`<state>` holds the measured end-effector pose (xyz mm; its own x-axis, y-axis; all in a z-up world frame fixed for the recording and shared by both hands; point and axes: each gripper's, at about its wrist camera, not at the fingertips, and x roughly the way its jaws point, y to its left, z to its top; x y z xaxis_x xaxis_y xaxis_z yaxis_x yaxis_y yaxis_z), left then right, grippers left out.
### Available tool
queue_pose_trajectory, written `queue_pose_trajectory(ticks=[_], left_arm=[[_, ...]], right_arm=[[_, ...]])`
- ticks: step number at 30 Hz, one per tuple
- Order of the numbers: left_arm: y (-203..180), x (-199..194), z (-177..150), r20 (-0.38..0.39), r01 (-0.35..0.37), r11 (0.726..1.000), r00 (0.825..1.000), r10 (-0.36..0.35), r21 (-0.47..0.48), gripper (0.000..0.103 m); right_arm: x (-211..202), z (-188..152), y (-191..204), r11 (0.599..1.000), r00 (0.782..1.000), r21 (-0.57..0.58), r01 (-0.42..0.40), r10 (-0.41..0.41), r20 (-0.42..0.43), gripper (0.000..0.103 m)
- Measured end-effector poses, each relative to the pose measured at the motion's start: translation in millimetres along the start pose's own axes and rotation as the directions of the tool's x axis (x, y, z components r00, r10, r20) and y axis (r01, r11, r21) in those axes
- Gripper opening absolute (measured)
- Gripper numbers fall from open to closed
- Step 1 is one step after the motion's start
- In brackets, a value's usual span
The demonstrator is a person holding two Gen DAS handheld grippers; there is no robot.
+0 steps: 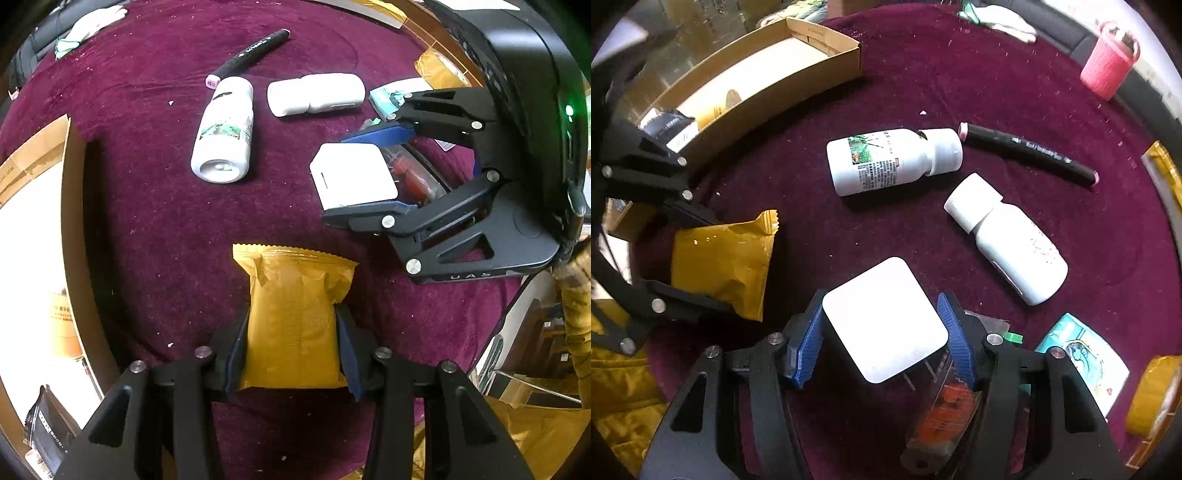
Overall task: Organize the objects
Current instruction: 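Grasp the white charger with the right gripper and lift it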
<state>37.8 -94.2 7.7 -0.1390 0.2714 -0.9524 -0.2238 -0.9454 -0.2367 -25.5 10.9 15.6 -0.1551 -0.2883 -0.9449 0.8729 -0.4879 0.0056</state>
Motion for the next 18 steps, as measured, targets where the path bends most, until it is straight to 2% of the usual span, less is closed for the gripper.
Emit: queue_pose_trajectory(ticks=[5, 9, 10, 14, 15, 16, 18], left_arm=[[-3, -2, -8, 0.003, -0.026, 0.999, 1.0, 0.026, 0.024, 0.048], [-9, -1, -15, -0.014, -0.025, 0.998, 1.0, 0.026, 0.058, 0.066], [-10, -1, -17, -0.014, -0.031, 0.997, 0.999, 0.032, 0.066, 0.067], [-9, -2, -22, -0.004, -0.054, 0.997, 0.998, 0.055, 0.061, 0.065], [-9, -3, -23, 0.0, -0.064, 0.996, 0.998, 0.064, 0.059, 0.059], [-8, -5, -25, 0.007, -0.098, 0.993, 0.995, 0.098, 0.064, 0.048], [-4, -7, -29, 0.012, -0.1, 0.993, 0.995, 0.1, 0.058, 0.045]], right_arm=[[-7, -11, -2, 0.999, 0.998, 0.054, 0.007, -0.01, 0.055, 0.06], [-7, -11, 8, 0.999, 0.998, 0.054, 0.011, -0.014, 0.06, 0.061], [-6, -15, 10, 0.999, 0.998, 0.052, 0.012, -0.015, 0.061, 0.061], [1, -7, 0, 0.998, 0.997, 0.065, 0.017, -0.021, 0.069, 0.059], [2, -6, -1, 0.997, 0.997, 0.069, 0.021, -0.026, 0.069, 0.059], [2, -6, -1, 0.997, 0.997, 0.077, 0.026, -0.031, 0.072, 0.059], [2, -6, 0, 0.995, 0.996, 0.094, 0.034, -0.041, 0.077, 0.059]])
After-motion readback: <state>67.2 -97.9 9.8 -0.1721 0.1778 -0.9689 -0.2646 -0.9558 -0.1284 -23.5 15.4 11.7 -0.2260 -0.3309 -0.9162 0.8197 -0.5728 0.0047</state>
